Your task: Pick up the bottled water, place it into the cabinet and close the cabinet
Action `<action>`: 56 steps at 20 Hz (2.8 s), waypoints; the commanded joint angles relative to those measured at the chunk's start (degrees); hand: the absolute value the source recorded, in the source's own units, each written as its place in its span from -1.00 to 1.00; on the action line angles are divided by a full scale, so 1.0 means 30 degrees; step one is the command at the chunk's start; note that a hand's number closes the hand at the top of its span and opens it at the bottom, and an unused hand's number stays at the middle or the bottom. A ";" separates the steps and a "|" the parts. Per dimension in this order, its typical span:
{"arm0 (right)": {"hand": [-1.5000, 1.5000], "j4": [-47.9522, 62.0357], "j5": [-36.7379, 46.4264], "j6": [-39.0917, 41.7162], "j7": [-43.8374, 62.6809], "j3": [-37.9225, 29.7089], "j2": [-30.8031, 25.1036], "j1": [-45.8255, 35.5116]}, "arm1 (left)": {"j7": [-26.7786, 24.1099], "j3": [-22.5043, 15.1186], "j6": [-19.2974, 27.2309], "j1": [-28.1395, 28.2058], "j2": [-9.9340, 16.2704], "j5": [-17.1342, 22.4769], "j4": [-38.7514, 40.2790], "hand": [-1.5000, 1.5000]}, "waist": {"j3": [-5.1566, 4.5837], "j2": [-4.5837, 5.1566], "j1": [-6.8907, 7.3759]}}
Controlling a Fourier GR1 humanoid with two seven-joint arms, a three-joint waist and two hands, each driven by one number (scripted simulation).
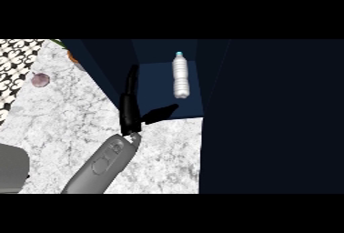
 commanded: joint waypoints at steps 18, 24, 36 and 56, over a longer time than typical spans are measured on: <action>-1.00 -0.0295 0.0309 -0.0476 -0.0727 -0.0102 -0.0044 0.1251 | -0.6903 0.4752 -1.1032 -0.1065 0.1818 0.6464 -0.0645 -1.00 | -0.0140 0.0143 0.1094; -1.00 -0.1263 0.1288 -0.1615 0.0650 0.0494 0.0101 0.0784 | -0.7532 0.4285 -1.1470 0.0186 0.0433 0.6441 -0.1145 -1.00 | -0.0137 0.0110 0.1278; -1.00 -0.2388 0.0593 -0.1574 0.1104 0.0867 -0.0392 0.1421 | -0.3988 0.1441 -1.0256 0.6795 0.0937 0.5848 -1.2251 -1.00 | -0.0121 -0.0041 0.1705; 1.00 -0.3314 0.5091 0.0893 0.1983 0.5074 -0.3984 0.1248 | -0.4782 0.1007 -1.2597 1.6826 0.4010 0.6260 -2.1927 -1.00 | -0.0148 -0.0031 0.1795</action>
